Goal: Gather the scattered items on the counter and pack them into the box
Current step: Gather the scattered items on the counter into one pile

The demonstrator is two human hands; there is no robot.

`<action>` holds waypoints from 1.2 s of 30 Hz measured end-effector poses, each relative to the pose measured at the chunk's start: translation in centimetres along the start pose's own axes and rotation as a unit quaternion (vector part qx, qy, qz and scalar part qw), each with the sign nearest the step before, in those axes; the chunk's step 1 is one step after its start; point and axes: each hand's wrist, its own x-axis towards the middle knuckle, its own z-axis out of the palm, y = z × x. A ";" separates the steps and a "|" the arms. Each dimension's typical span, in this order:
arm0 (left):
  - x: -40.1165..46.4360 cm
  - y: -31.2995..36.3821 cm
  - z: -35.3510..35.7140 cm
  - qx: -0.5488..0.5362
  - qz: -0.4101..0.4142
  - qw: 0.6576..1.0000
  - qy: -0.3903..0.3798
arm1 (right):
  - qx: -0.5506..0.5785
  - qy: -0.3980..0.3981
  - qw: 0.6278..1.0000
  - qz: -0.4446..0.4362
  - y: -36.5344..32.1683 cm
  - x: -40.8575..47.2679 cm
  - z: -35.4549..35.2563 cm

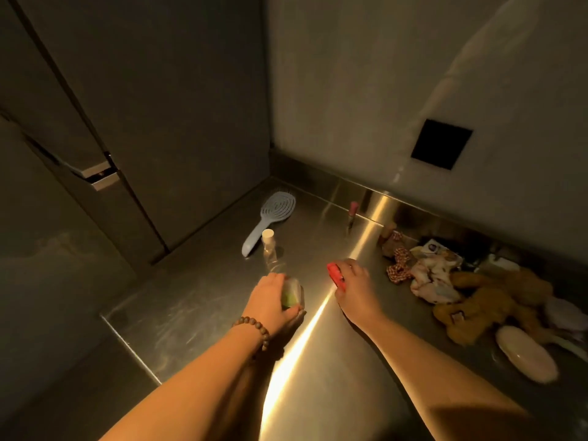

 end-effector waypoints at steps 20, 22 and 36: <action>8.0 16.2 11.2 -0.031 0.159 0.984 -0.077 | -0.104 0.048 0.981 0.159 17.9 2.4 -13.9; 8.3 16.2 12.2 -0.022 0.167 0.981 -0.094 | -0.119 0.053 0.980 0.151 18.4 2.2 -13.3; 8.9 18.0 15.8 0.150 0.217 0.938 -0.225 | -0.150 0.030 0.986 0.070 16.4 -0.7 -12.1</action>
